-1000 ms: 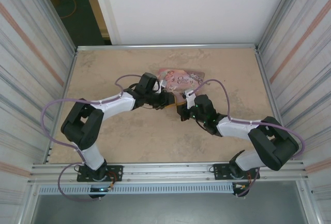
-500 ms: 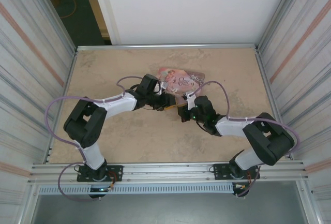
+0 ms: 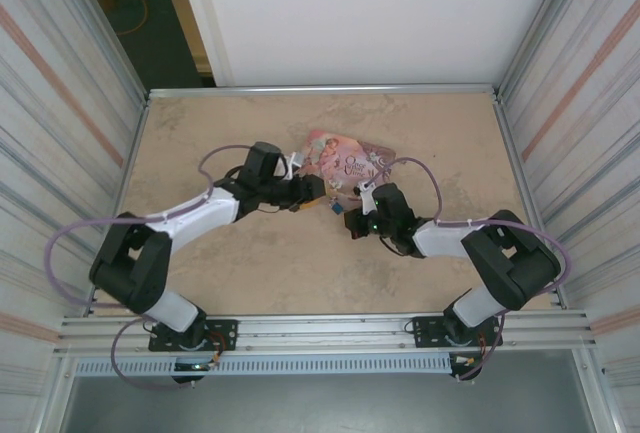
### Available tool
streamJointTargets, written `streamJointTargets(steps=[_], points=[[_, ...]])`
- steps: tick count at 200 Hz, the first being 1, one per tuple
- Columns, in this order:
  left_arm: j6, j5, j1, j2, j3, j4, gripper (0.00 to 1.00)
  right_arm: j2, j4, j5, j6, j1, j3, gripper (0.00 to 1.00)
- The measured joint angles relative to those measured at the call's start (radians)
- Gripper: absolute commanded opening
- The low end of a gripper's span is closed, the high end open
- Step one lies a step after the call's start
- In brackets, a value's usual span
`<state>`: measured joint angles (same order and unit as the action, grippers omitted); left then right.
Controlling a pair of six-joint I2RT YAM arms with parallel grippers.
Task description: Unlock a padlock with a key
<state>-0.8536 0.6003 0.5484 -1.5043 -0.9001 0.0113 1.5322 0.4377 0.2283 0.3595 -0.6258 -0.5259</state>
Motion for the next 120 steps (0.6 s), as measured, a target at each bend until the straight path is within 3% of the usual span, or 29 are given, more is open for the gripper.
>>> streamJointTargets(steps=[44, 120], points=[[-0.036, -0.05, -0.029, 0.143, 0.171, 0.11, 0.55, -0.011, -0.151, 0.043, 0.037, 0.012, -0.074, 0.0], [-0.209, -0.078, -0.029, 0.168, 0.346, 0.348, 0.55, -0.024, -0.226, 0.155, 0.234, 0.037, -0.105, 0.0]])
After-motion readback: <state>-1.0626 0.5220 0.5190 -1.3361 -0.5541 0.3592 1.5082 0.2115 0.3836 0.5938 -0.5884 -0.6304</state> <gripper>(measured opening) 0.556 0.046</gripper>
